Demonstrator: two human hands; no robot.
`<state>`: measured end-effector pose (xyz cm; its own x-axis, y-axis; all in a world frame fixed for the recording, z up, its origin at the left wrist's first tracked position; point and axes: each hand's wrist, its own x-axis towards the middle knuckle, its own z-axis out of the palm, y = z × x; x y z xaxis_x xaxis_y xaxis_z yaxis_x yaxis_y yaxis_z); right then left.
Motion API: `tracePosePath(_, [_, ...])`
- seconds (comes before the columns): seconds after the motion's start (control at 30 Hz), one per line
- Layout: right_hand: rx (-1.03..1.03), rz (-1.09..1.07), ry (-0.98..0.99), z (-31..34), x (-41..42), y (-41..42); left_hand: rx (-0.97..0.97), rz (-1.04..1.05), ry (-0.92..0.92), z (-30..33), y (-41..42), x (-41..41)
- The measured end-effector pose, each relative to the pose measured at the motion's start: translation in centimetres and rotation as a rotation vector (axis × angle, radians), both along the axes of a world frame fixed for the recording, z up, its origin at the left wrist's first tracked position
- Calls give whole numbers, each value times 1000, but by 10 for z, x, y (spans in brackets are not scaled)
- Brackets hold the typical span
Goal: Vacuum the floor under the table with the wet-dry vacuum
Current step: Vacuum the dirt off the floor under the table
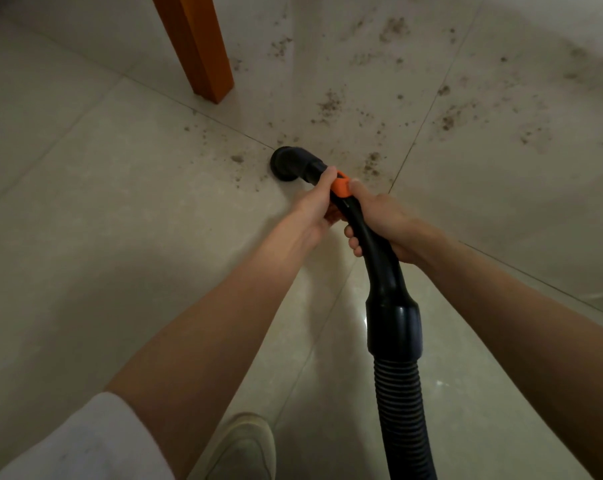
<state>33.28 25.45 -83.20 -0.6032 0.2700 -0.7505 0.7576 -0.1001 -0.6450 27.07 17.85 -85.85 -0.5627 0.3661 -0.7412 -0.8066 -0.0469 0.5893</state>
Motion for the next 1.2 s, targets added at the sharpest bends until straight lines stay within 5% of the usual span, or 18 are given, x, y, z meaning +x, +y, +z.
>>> tracePosePath(0.93, [-10,142,15,0,6,-48,-63,70,25,-10,-55,7])
tracePosePath(1.2, [-318,82,-62,-4,16,-40,-48,57,9,-21,-53,-6])
